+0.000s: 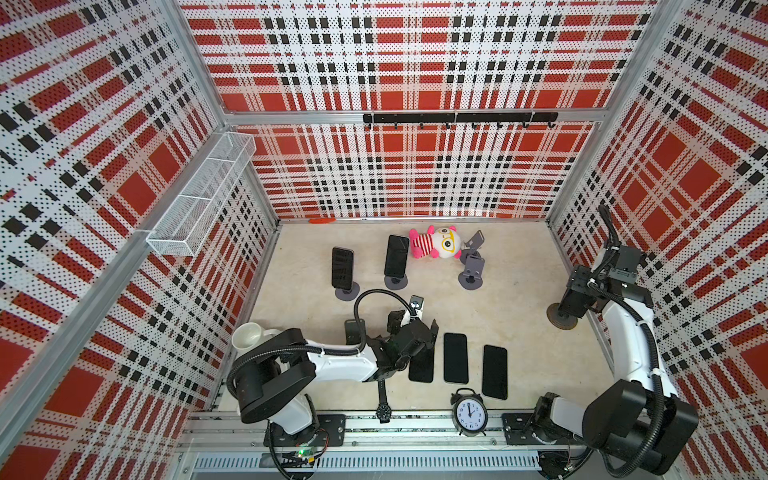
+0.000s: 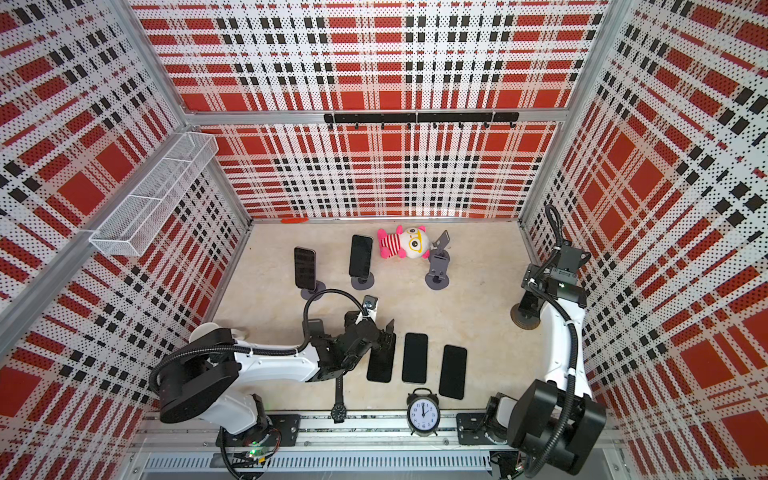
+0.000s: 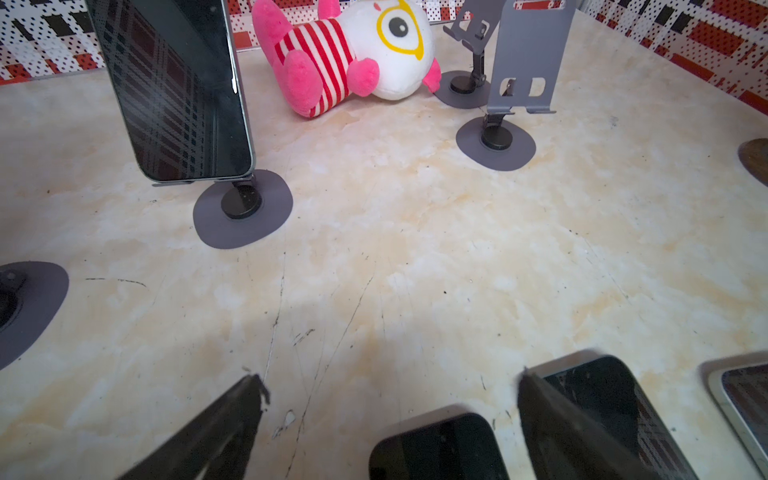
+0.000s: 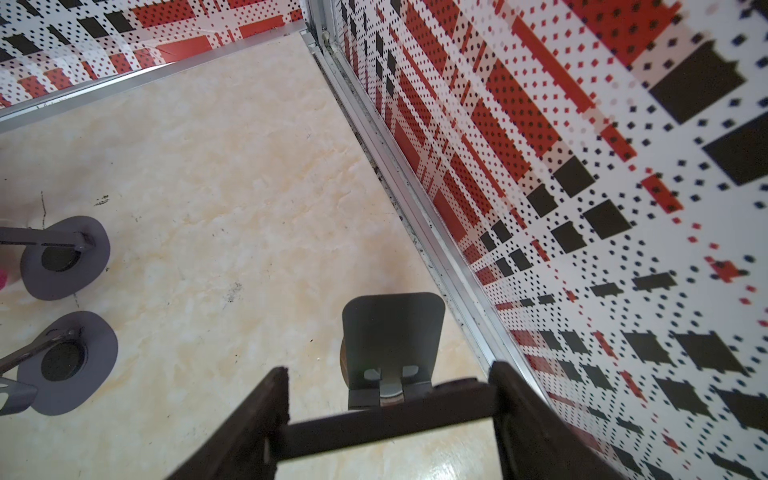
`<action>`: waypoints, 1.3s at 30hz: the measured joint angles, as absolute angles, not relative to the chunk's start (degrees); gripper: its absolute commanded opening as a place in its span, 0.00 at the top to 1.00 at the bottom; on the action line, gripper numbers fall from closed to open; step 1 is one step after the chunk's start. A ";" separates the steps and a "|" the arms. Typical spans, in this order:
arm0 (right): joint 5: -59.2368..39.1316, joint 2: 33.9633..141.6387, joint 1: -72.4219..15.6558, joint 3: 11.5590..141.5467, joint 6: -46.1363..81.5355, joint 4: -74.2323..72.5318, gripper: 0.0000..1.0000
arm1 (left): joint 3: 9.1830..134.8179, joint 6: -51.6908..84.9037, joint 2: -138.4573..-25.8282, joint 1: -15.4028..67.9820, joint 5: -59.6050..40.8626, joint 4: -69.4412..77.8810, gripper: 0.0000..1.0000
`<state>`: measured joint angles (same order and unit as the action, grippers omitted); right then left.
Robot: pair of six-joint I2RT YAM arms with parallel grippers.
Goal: Remove the phone from the phone stand
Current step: 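Lift the black phone up off the wall stand with the right gripper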
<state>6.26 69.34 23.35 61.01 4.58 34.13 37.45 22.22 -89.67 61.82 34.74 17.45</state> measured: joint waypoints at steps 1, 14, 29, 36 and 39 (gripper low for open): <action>6.26 69.12 23.35 61.01 4.58 34.13 0.44 | 37.45 22.22 -89.67 61.82 34.74 17.45 0.02; 7.11 69.30 23.35 58.02 5.58 33.52 0.43 | 37.45 22.24 -89.67 61.87 34.76 17.43 0.02; 9.26 73.36 23.35 60.49 5.45 31.79 0.46 | 37.45 22.24 -89.67 61.87 34.92 17.41 0.02; 8.60 73.10 23.35 60.29 5.54 31.16 0.47 | 37.45 22.24 -89.67 61.87 34.96 17.34 0.02; 7.68 71.16 23.35 57.25 5.87 30.22 0.48 | 37.45 22.24 -89.67 61.87 34.94 17.32 0.02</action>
<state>7.68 71.16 23.35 57.25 5.87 30.22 37.45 22.24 -89.67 61.87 34.94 17.32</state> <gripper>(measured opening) 0.745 0.982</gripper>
